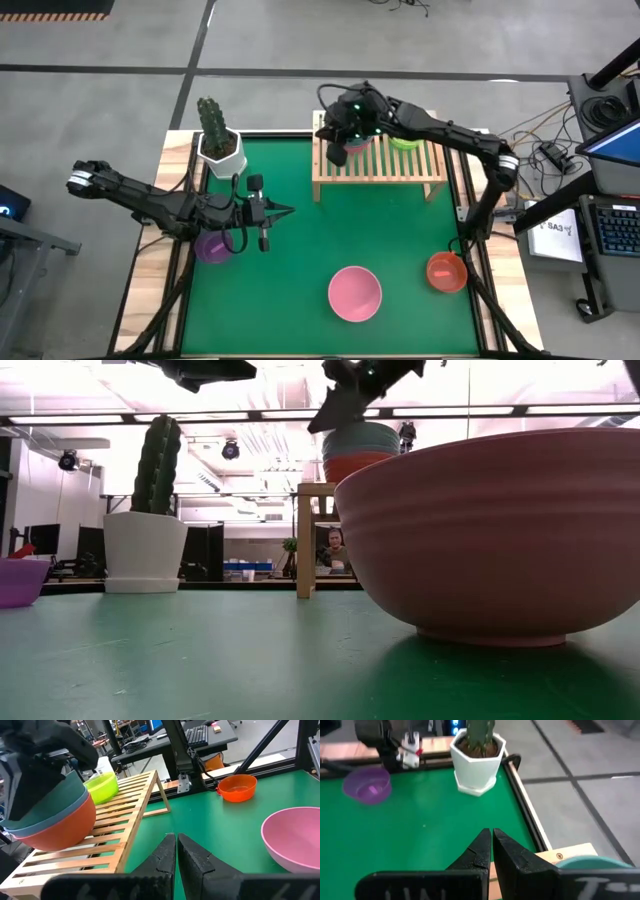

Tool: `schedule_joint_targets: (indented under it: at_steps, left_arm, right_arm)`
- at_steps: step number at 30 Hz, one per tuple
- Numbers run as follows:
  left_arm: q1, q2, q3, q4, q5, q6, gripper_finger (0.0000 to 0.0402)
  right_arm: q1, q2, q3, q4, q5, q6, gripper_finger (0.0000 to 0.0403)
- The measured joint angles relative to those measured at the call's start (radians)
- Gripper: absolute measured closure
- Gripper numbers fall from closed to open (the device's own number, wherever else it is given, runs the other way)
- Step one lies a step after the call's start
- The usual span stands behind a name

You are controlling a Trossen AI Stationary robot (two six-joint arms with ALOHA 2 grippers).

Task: Place and stack bowls onto a shelf
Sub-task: Stack the dark green bowl on top of the blue bowl on the shelf, then stack the orange bowl on top of the yellow bowl on the shelf

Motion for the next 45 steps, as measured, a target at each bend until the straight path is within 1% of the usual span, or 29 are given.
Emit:
schedule_joint_targets:
  at_steps: [6,10,13,21,26,33,38,42,45]
  left_arm:
    - [0.000,0.000,0.000,0.001,0.000,0.000,0.0402]
    - [0.000,0.000,0.000,0.001,0.000,0.000,0.0402]
    - [0.000,0.000,0.000,0.002,0.000,0.000,0.0402]
    - [0.000,0.000,0.002,0.004,0.000,0.000,0.0402]
    - [0.000,0.000,0.003,0.004,0.000,0.000,0.0402]
    - [0.000,0.000,0.003,0.004,0.000,0.000,0.0402]
    - [0.000,0.000,0.003,0.004,0.000,0.000,0.0402]
    - [0.000,0.000,0.003,0.004,0.000,0.000,0.0402]
    - [0.000,0.000,0.003,0.004,0.000,-0.001,0.0402]
  right_arm:
    - [0.000,-0.131,-0.262,0.286,-0.002,0.078,0.0394]
    - [0.000,-0.193,-0.403,0.405,0.001,0.128,0.0394]
    - [0.000,-0.225,-0.469,0.455,0.002,0.153,0.0394]
    - [0.000,-0.304,-0.481,0.453,0.008,0.166,0.0394]
    - [0.000,-0.354,-0.502,0.418,0.084,0.154,0.0394]
    - [0.000,-0.361,-0.586,0.416,0.165,0.167,0.0394]
    - [0.000,-0.376,-0.605,0.419,0.171,0.181,0.0394]
    - [0.005,-0.414,-0.580,0.424,0.171,0.183,0.0394]
    - [0.032,-0.460,-0.559,0.410,0.169,0.195,0.0394]
